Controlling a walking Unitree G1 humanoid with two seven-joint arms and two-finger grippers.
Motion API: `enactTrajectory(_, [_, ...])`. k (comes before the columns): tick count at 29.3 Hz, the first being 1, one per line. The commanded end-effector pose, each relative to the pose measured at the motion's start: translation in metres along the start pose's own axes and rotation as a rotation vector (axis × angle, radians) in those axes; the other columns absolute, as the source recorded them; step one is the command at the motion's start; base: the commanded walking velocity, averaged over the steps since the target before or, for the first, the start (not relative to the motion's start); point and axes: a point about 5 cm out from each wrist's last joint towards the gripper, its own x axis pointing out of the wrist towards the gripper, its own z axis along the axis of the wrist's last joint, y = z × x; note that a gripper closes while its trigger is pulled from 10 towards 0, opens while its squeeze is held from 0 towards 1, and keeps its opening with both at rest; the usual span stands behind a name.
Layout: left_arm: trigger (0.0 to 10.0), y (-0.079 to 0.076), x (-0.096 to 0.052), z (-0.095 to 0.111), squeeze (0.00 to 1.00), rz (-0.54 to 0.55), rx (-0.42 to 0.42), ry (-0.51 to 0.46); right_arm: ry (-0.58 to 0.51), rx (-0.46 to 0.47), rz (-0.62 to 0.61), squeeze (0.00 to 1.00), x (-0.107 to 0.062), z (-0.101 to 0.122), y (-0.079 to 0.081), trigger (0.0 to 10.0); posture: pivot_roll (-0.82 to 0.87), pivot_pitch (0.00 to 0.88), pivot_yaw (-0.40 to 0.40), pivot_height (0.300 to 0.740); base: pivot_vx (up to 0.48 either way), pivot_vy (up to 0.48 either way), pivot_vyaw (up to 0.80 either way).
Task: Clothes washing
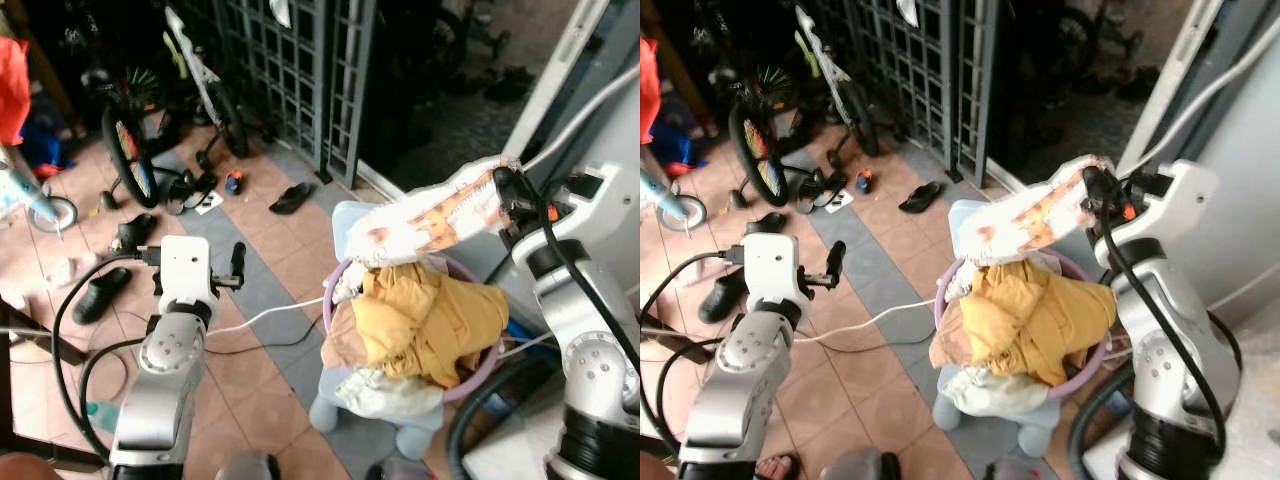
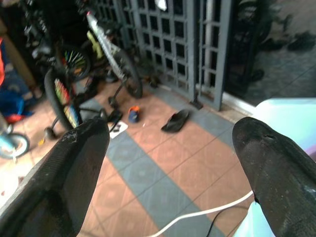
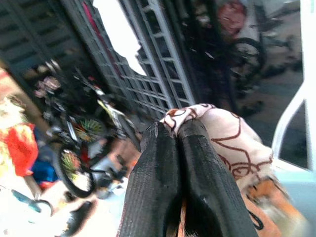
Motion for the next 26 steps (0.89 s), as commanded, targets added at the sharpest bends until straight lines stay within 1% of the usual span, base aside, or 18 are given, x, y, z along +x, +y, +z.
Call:
enactTrajectory(1, [10.0,-0.002,0.004,0.0,0.0,-0.016,0.005,-0.003,-0.011,-0.106,0.057,0.0,-0.002,-0.001,0.015,10.0,-0.07,0.0,0.091,0.74,0.0,0.0,0.0])
enactTrajectory(4, [10.0,-0.005,0.004,-0.001,0.0,-0.025,0.004,-0.004,0.008,-0.138,0.066,0.0,-0.001,-0.007,0.023,10.0,-0.07,0.0,0.091,0.74,0.0,-0.199,-0.14])
enactTrajectory(6, [10.0,-0.005,0.004,-0.001,0.0,-0.024,0.003,-0.004,0.007,-0.162,0.073,0.0,-0.001,-0.008,0.028,10.0,-0.07,0.0,0.087,0.74,0.0,-0.307,-0.76])
enactTrajectory(9, [10.0,-0.004,0.004,-0.002,0.0,-0.019,0.001,-0.003,0.0,-0.184,0.073,0.0,0.001,-0.007,0.03,10.0,-0.06,0.0,0.078,0.74,0.0,-0.31,-0.78])
enactTrajectory(10, [10.0,-0.003,0.004,-0.003,0.0,-0.01,-0.002,0.0,-0.014,-0.218,0.068,0.0,0.003,-0.007,0.032,10.0,-0.06,0.0,0.072,0.74,0.0,-0.311,-0.78])
enactTrajectory(12, [10.0,-0.003,0.003,-0.005,0.0,-0.005,-0.006,0.002,-0.028,-0.252,0.054,0.0,0.005,-0.006,0.032,10.0,-0.05,0.0,0.07,0.74,0.0,-0.311,-0.78])
enactTrajectory(14, [10.0,-0.003,0.001,-0.007,0.0,-0.003,-0.006,0.005,-0.036,-0.272,0.013,0.0,0.009,-0.006,0.027,10.0,-0.05,0.0,0.062,0.74,0.0,-0.313,-0.78])
enactTrajectory(16, [10.0,-0.003,0.001,-0.008,0.0,-0.001,-0.006,0.007,-0.029,-0.267,-0.01,0.0,0.011,-0.008,0.023,10.0,-0.04,0.0,0.066,0.74,0.0,-0.311,-0.78])
enactTrajectory(19, [10.0,0.001,0.0,-0.012,0.0,0.007,-0.001,0.022,-0.03,-0.263,-0.024,0.0,0.012,-0.011,0.023,10.0,-0.02,0.0,0.065,0.74,0.0,-0.312,-0.78])
enactTrajectory(20, [10.0,-0.002,0.002,-0.011,0.0,0.003,-0.002,0.021,-0.028,-0.268,-0.033,0.0,0.012,-0.012,0.02,10.0,-0.03,0.0,0.055,0.74,0.0,-0.315,-0.79])
enactTrajectory(21, [10.0,-0.007,0.005,-0.006,0.0,-0.015,0.001,-0.006,-0.016,-0.249,-0.06,0.0,0.015,-0.014,0.015,10.0,-0.02,0.0,0.052,0.74,0.0,-0.311,-0.79])
enactTrajectory(22, [10.0,-0.007,0.007,-0.004,0.0,0.0,-0.012,-0.013,-0.02,-0.258,-0.036,0.0,0.018,-0.013,0.018,10.0,-0.03,0.0,0.056,0.74,0.0,-0.311,-0.78])
enactTrajectory(23, [10.0,-0.007,0.007,-0.004,0.0,0.0,-0.012,-0.013,-0.02,-0.258,-0.036,0.0,0.018,-0.013,0.018,10.0,-0.03,0.0,0.056,0.74,0.0,-0.311,-0.78])
enactTrajectory(24, [10.0,-0.004,0.007,-0.004,0.0,0.018,-0.031,-0.009,-0.032,-0.294,-0.012,0.0,0.019,-0.012,0.022,10.0,-0.04,0.0,0.058,0.74,0.0,0.0,-0.79])
enactTrajectory(26, [10.0,-0.004,0.007,-0.002,0.0,0.024,-0.035,-0.026,-0.047,-0.3,-0.023,0.0,0.02,-0.011,0.021,10.0,-0.03,0.0,0.062,0.74,0.0,0.0,-0.39])
